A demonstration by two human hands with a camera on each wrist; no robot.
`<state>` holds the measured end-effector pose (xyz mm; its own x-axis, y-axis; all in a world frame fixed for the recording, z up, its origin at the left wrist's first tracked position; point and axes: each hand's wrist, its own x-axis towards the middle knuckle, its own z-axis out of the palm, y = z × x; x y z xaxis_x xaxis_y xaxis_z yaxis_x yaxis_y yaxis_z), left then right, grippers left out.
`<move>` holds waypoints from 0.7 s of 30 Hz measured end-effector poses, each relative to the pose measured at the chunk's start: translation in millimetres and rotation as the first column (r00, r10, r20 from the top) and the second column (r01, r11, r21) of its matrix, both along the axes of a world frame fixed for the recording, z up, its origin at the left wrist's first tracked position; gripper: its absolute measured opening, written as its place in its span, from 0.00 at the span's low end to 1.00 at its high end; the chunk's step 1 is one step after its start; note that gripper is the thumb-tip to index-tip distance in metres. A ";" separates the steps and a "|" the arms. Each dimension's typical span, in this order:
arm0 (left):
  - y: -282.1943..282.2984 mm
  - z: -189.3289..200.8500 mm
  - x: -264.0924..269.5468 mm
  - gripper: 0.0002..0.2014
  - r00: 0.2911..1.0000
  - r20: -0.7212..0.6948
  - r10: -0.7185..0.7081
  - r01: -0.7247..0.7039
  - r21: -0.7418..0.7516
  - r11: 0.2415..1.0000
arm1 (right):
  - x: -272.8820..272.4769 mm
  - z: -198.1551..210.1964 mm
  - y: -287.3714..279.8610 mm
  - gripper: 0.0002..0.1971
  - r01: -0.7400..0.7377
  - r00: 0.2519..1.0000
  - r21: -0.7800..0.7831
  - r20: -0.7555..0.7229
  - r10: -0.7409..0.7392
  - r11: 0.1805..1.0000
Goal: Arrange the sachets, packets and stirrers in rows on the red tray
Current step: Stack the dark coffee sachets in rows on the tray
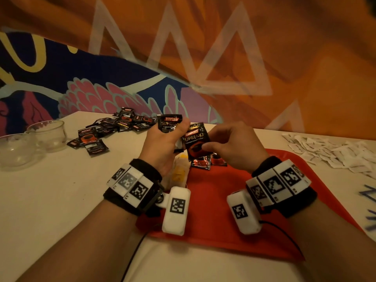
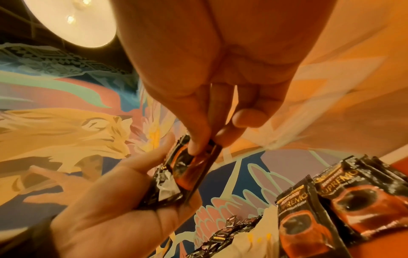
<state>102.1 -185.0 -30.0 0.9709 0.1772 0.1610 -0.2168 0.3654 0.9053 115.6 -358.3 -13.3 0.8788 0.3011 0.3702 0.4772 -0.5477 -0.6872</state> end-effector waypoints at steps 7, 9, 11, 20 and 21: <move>0.1 -3.8 4.5 0.07 0.999 -0.032 0.036 -0.036 0.006 0.999 | 4.6 7.2 -8.9 0.08 -0.038 0.991 0.015 -0.125 0.040 0.999; 5.4 -2.8 7.6 0.06 0.996 -0.060 0.072 -0.074 -0.026 0.997 | 14.7 9.4 -15.6 0.07 0.023 0.983 0.014 -0.180 -0.020 1.000; 10.3 -3.5 11.2 0.08 0.992 -0.096 0.086 -0.092 -0.057 0.994 | 27.4 9.6 -23.8 0.06 0.127 0.957 0.016 -0.264 -0.119 0.992; 10.3 -7.1 15.7 0.13 0.990 -0.135 0.036 -0.047 -0.074 0.996 | 46.1 -9.1 -47.5 0.04 0.295 0.759 -0.180 -0.553 -0.345 0.938; 10.3 -7.4 15.9 0.13 0.990 -0.135 0.035 -0.046 -0.077 0.996 | 47.5 -10.2 -47.1 0.04 0.296 0.751 -0.202 -0.555 -0.359 0.933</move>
<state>118.0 -174.7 -37.4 0.9745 0.2240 0.0144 -0.1122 0.4305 0.8956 163.1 -405.4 -23.5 0.9675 -0.0386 -0.2499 -0.2100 -0.6737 -0.7085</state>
